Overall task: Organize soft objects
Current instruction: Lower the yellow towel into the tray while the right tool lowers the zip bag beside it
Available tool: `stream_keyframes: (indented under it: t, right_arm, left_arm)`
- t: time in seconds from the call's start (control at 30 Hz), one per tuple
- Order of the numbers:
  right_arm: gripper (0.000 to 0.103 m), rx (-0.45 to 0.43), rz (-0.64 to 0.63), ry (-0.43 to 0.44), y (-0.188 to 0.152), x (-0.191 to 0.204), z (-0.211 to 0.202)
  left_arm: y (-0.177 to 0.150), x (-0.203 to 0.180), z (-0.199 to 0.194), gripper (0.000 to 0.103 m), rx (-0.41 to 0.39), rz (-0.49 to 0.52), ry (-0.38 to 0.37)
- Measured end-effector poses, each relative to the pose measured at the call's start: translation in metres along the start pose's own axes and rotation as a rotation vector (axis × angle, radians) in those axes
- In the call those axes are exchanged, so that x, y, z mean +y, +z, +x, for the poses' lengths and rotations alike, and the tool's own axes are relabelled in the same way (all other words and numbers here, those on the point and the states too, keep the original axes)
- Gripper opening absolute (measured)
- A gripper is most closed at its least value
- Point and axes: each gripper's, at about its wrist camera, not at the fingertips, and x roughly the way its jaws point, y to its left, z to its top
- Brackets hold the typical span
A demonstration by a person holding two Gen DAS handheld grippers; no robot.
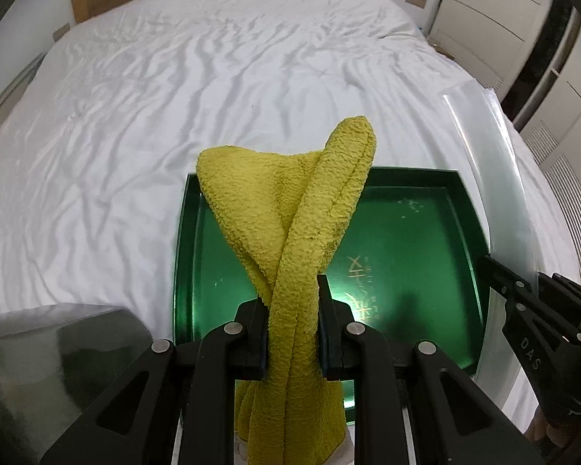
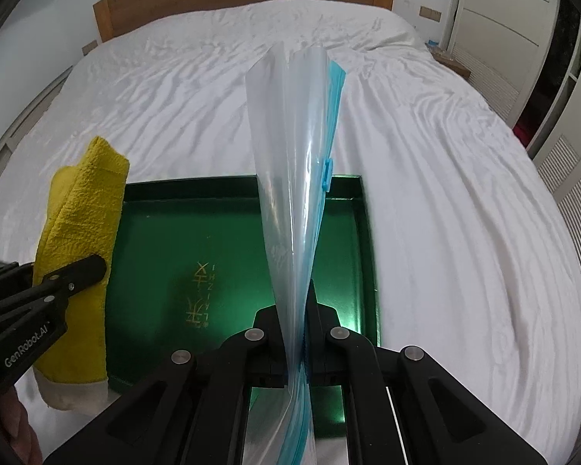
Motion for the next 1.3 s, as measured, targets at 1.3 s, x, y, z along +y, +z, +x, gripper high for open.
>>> stream_keyframes:
  t: [1.3]
  right_arm:
    - [0.012, 0.026, -0.277, -0.212, 0.022, 0.048, 0.106]
  left_arm:
    - [0.006, 0.017, 0.053, 0.018, 0.049, -0.010, 0.121]
